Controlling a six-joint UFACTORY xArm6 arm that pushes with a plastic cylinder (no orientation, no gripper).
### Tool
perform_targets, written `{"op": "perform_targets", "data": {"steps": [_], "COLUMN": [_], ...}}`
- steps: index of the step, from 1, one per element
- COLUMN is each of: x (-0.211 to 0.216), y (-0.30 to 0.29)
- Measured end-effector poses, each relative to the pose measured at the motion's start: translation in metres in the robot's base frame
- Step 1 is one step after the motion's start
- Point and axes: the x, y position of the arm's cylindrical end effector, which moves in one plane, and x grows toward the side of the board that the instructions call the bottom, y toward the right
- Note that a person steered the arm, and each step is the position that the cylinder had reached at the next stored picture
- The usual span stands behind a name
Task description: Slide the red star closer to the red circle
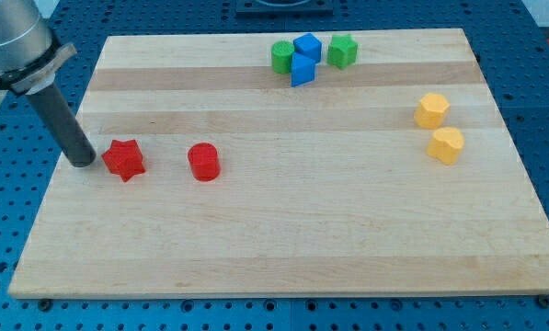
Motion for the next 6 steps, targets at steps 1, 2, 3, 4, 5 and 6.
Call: {"op": "perform_targets", "data": {"steps": [1,2,3,4,5,6], "x": [0.0,0.0,0.003,0.003,0.027,0.031], "y": [0.027,0.028,0.04,0.041,0.041,0.041]}}
